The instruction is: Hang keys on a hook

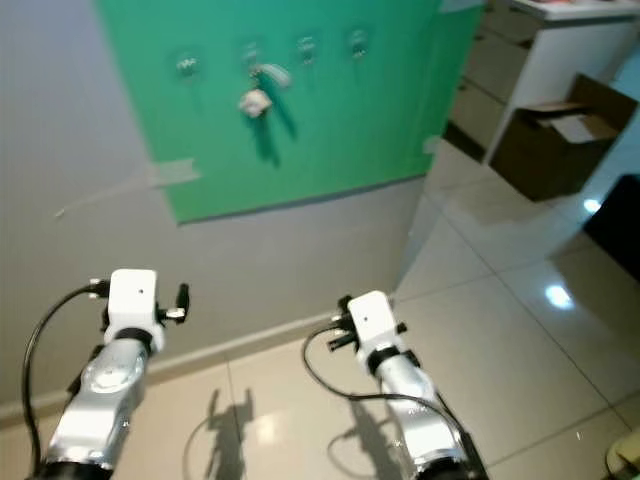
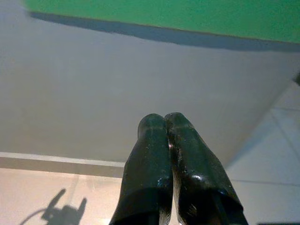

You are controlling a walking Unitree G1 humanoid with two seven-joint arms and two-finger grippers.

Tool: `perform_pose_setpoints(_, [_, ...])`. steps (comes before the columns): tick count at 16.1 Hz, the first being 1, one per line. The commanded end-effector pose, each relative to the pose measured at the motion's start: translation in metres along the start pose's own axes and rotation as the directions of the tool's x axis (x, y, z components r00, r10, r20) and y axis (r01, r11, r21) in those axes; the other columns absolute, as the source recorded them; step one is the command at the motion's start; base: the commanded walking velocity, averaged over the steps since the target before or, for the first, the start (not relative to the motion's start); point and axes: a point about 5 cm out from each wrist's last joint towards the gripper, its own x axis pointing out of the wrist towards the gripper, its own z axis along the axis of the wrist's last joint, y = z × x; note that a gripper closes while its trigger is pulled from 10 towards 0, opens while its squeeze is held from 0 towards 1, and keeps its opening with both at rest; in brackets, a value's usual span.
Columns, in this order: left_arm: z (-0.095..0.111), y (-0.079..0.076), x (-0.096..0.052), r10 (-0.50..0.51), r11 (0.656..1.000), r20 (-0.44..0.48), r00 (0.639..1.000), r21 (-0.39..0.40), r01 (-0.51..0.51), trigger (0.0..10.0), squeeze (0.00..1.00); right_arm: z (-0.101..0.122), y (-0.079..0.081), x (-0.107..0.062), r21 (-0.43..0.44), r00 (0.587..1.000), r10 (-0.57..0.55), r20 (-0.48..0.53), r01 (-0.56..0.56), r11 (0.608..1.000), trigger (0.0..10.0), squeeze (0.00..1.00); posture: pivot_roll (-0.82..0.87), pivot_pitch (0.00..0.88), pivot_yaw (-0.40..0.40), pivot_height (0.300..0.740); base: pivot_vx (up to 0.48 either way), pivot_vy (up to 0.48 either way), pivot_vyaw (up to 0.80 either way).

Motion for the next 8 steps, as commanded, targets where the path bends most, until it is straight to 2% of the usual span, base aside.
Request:
perform_pose_setpoints(1, [0.0002,-0.0056,0.0,-0.022,1.0,0.0,1.0,0.018,0.022,10.0,0.0,0.0016,-0.0032,0.0012,-0.006,1.0,-0.007,0.006,0.007,1.0,0.0,0.0,-0.08,0.0,0.015,0.74,0.446,0.0,0.0])
perform_pose_setpoints(6, [-0.0012,-0.0066,0.0008,-0.018,0.999,-0.012,1.0,0.037,0.018,10.0,0.0,0.0035,-0.0016,0.0007,-0.007,1.0,-0.001,0.012,0.001,1.0,0.0,0.0,-0.08,0.0,0.014,0.74,0.45,0.0,0.0])
perform_pose_setpoints(8, [-0.0005,-0.009,0.0013,-0.028,0.999,-0.002,1.0,0.027,0.028,10.0,0.0,0.0041,-0.0017,0.0002,-0.005,1.0,-0.002,0.015,0.002,1.0,0.0,0.0,-0.09,0.0,0.017,0.74,0.0,0.0,0.0])
